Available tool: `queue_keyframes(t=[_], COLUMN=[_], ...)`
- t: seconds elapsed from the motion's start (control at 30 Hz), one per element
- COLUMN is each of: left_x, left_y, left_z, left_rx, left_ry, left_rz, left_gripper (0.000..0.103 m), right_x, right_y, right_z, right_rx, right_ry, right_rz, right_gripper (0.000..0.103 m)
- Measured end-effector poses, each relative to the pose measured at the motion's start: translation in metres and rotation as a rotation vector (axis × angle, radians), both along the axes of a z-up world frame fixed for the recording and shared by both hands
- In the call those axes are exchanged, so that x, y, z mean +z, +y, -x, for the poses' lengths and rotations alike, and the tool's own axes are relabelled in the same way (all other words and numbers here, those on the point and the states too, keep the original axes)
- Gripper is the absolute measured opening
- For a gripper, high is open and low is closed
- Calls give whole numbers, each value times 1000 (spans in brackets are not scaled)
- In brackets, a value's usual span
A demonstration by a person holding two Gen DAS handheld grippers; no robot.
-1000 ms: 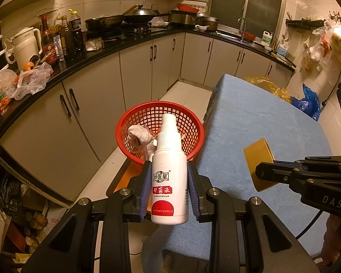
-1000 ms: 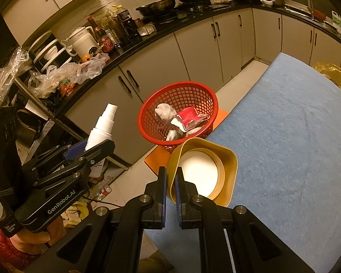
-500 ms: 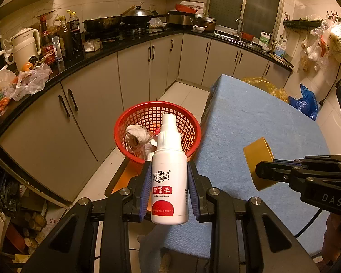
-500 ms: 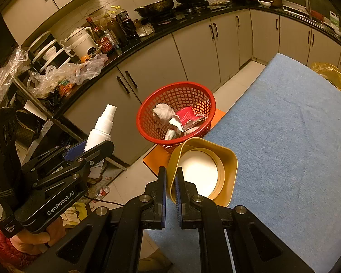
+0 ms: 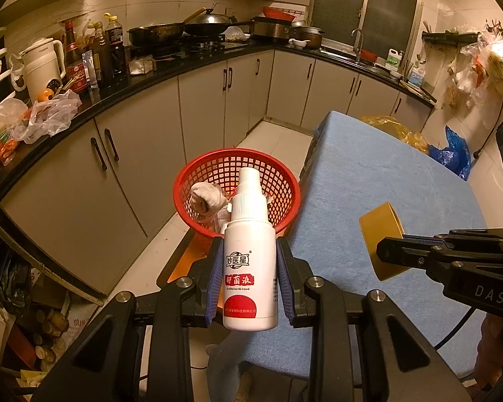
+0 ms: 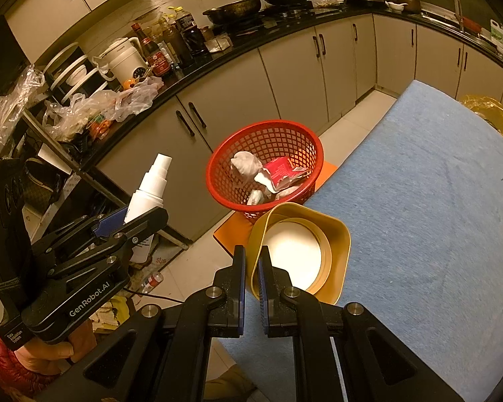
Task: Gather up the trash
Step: 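Lower the spray bottle and tape roll into the red wastebasket with both tools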
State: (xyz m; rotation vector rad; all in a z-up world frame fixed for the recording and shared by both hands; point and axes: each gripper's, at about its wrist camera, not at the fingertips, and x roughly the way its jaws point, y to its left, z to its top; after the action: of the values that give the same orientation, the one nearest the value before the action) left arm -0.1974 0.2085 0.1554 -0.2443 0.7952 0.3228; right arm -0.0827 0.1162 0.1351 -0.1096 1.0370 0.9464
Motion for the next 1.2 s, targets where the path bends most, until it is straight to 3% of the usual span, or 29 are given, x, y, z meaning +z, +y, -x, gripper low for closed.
queue_keyframes(t=[1.2], left_x=[-6], left_y=[26], left_z=[-12], left_rx=[13], left_ry=[25], left_rz=[19], left_gripper=[29], right_x=[4], right_y=[-6], right_z=[-19], right_rx=[-75], right_ry=[11], right_rz=[-28], right_gripper=[7])
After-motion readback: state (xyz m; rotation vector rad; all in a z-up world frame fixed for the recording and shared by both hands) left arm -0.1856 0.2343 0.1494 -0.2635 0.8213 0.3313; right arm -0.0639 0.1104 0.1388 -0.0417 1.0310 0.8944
